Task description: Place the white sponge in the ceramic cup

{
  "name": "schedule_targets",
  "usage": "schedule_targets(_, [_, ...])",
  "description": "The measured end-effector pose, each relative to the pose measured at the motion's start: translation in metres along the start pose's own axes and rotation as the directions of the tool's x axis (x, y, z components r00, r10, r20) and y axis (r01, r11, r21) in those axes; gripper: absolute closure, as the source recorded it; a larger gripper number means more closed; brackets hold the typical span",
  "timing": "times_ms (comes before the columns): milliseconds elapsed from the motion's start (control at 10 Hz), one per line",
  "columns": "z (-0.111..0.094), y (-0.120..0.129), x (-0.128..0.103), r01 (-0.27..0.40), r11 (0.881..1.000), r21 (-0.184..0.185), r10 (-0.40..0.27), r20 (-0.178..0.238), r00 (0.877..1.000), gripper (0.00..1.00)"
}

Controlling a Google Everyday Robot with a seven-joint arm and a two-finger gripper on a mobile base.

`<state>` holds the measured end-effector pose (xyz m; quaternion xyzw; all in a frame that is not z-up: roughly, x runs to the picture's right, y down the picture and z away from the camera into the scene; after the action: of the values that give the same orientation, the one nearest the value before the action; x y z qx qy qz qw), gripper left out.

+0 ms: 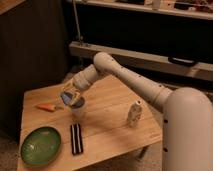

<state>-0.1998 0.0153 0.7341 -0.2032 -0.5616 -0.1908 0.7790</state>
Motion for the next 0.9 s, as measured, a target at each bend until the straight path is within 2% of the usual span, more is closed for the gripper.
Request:
schedule_targets(200, [0.006, -0.003, 0.003, 0.008, 1.000, -0.025, -0.008, 0.009, 1.000, 0.84])
schedule_targets(700, [0.020, 0.013, 0.027, -0.026, 0.997, -0.079, 0.028, 0.030, 0.999, 0.32])
schedule_targets(900, [0.018, 0.017, 0.031, -0.029, 0.996, -0.083, 0.032, 0.034, 0.999, 0.20])
